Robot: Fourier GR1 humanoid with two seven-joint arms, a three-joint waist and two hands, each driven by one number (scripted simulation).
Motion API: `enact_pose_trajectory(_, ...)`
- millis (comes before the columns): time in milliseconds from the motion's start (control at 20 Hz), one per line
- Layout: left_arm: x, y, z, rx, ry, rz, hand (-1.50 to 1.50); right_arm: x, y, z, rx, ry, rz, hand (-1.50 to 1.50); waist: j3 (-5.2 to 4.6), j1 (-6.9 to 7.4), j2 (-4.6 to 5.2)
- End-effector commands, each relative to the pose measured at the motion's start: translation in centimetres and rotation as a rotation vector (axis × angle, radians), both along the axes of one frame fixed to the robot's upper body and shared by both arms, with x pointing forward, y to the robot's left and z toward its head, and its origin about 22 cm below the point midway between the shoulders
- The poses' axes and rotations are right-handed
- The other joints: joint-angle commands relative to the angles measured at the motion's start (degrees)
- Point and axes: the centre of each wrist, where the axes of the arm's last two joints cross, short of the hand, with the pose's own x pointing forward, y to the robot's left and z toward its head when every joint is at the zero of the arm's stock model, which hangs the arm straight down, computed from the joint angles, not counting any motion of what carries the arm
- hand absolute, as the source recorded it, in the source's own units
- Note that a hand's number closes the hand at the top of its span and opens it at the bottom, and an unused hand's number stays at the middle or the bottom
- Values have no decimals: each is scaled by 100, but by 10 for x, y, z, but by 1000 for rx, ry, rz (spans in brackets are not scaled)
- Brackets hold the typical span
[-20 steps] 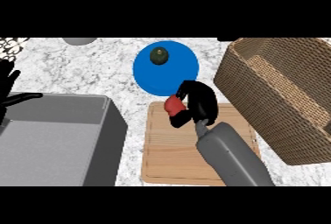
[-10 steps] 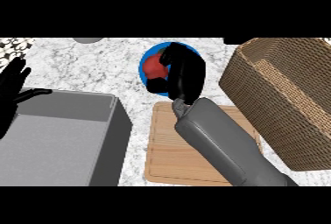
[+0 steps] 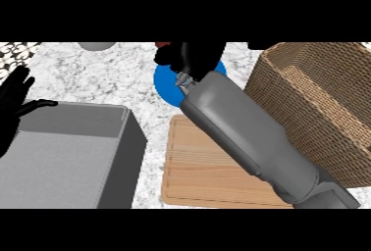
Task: Pick the bell pepper from the cutting board and place it in the basket
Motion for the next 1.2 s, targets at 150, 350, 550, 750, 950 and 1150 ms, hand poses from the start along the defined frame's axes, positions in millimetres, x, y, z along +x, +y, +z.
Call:
enact_pose_trajectory(150, -5, -12, -39, -64, 154, -7, 0, 12, 15, 61, 114, 3, -234, 150, -155, -143, 86)
enact_pose_trajectory(350, -5, -19, -40, -62, 139, -2, 0, 27, 9, 65, 81, 7, -306, 150, -149, -214, 115)
enact_pose_trajectory(550, -10, -16, -47, -63, 135, 11, 0, 46, -16, 67, 33, 14, -411, 150, -149, -335, 100)
enact_pose_trajectory(750, -10, -7, -43, -64, 146, 23, 0, 59, -32, 65, -11, 23, -501, 150, -149, -363, 95)
enact_pose_trajectory(950, -16, -5, -46, -66, 159, 39, 0, 71, -66, 56, 7, 50, -550, 150, -132, -439, 36)
enact_pose_trajectory(1150, -13, -4, -45, -63, 149, 38, 0, 72, -74, 43, 21, 75, -539, 150, -130, -493, 31)
